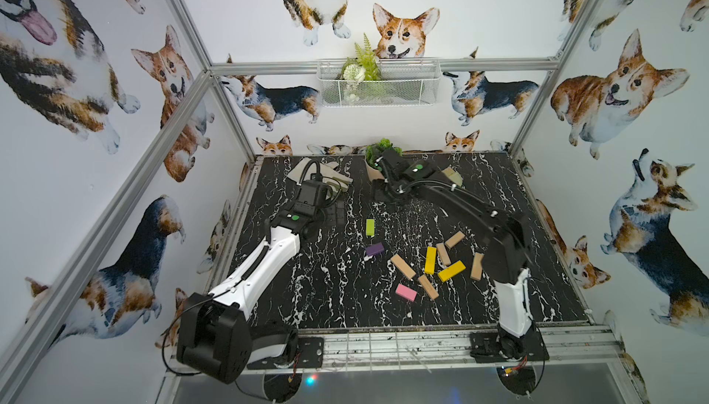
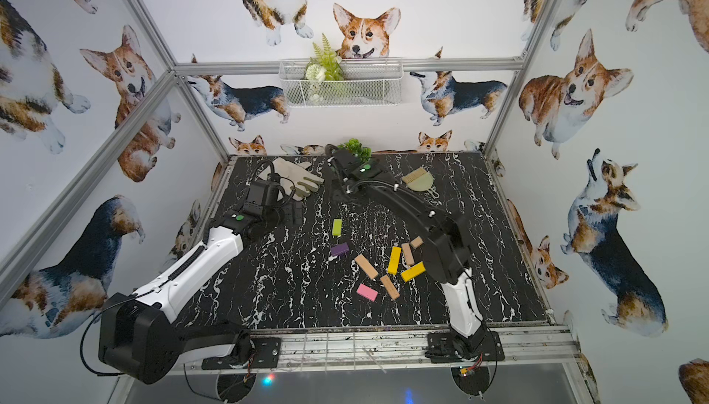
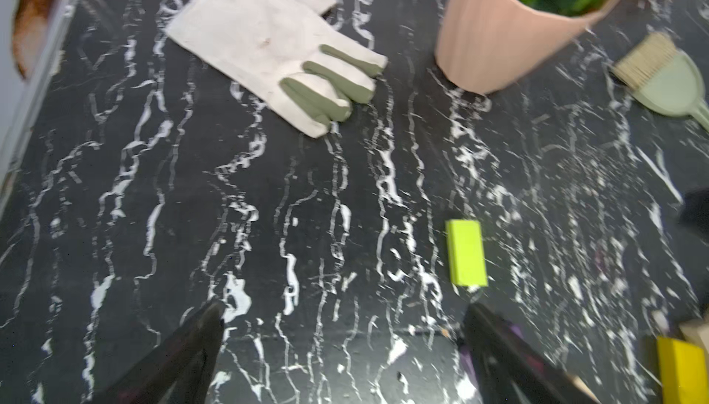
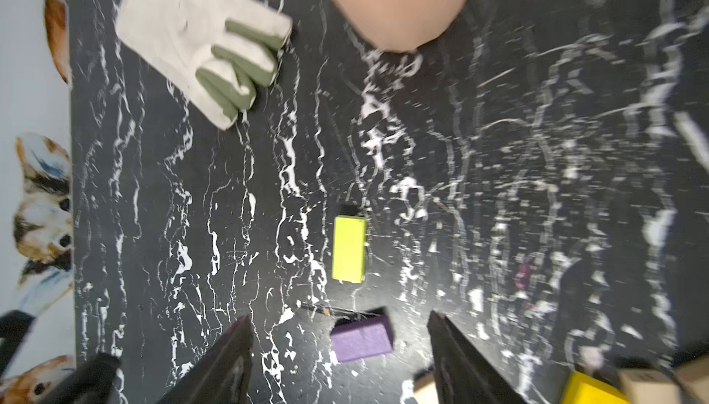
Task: Assemble the letter k with building blocks
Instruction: Pick up the building block from the center of the board.
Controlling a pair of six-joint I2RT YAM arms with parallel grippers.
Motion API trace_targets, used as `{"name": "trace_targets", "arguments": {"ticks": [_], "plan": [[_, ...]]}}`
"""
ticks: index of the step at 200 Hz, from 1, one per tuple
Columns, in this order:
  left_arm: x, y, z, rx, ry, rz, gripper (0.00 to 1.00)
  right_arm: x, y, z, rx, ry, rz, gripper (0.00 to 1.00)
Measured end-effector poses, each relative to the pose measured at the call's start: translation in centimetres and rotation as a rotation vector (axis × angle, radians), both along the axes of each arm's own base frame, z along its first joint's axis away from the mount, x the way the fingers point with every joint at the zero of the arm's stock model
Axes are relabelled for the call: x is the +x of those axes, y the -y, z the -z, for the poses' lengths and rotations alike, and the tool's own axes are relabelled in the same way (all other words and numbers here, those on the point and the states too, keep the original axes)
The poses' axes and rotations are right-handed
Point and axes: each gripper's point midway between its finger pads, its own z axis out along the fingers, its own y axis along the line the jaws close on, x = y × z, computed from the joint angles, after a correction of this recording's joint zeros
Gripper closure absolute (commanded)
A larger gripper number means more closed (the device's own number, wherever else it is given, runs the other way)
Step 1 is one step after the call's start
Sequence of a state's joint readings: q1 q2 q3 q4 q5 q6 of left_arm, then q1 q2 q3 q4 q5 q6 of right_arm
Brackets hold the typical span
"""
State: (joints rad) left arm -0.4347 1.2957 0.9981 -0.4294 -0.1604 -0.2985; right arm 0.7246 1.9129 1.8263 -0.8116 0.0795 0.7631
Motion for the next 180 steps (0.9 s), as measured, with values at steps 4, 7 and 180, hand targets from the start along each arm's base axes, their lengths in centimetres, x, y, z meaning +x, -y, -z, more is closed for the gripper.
{"name": "trace_targets", "arguments": {"ticks": [4, 7, 180], "plan": [[-0.4, 0.9, 0.2, 0.007, -0.006, 0.026, 0.03, 0.1, 1.8, -0.1, 0.018, 0.004, 0.024, 0.28], [-0.8, 1.5, 0.3, 0.011, -0.010, 0.045, 0.04, 0.2, 3.0, 0.0, 0.026, 0.012, 0.045, 0.28], [-5.1, 13.7, 13.5, 0.083, -0.513, 0.528, 0.19, -4.3, 20.7, 4.3, 0.223, -0.084, 0.340, 0.29]]}}
